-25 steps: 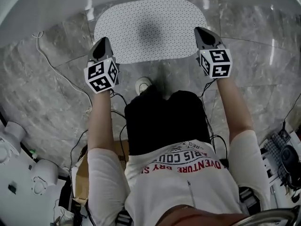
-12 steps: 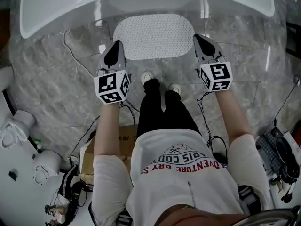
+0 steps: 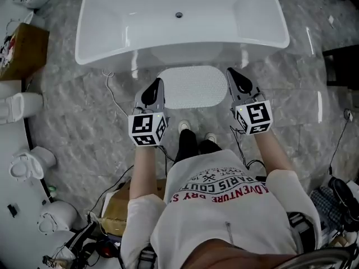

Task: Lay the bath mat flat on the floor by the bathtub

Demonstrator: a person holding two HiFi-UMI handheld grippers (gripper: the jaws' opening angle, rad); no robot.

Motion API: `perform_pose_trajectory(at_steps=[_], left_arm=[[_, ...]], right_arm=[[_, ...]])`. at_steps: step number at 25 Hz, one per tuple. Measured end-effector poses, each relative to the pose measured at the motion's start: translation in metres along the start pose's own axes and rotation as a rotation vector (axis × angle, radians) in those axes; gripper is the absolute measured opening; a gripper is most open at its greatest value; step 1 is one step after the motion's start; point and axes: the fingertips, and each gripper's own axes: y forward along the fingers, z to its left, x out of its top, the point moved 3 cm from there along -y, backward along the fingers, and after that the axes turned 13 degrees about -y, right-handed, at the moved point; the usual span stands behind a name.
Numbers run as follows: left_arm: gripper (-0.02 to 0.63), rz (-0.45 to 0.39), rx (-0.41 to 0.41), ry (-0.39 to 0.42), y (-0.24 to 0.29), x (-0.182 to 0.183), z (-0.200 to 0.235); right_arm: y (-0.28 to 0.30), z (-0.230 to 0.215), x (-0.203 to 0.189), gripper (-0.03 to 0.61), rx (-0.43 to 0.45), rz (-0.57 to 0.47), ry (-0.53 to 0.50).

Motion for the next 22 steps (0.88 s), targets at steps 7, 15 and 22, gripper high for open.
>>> perform_pose_trajectory(at_steps=[7,15,22], left_arm=[[0.012,-0.164,-0.066,0.124,-0.076,0.093,-0.048],[0.012,-0.281,-0.086,0.204,-0.135,0.147,-0.078],[0.012,-0.306,-0.112,0.200,-0.145,0.154,-0.088]], right_arm=[[-0.066,-0.012,0.087,0.009,-0.070,-0.115,-0.015],[-0.111,-0.004,0.141,0.009,-0.047,-0.286,-0.018],[-0.122,0.000,0.145,0.009,-0.062,-0.309,-0.026]])
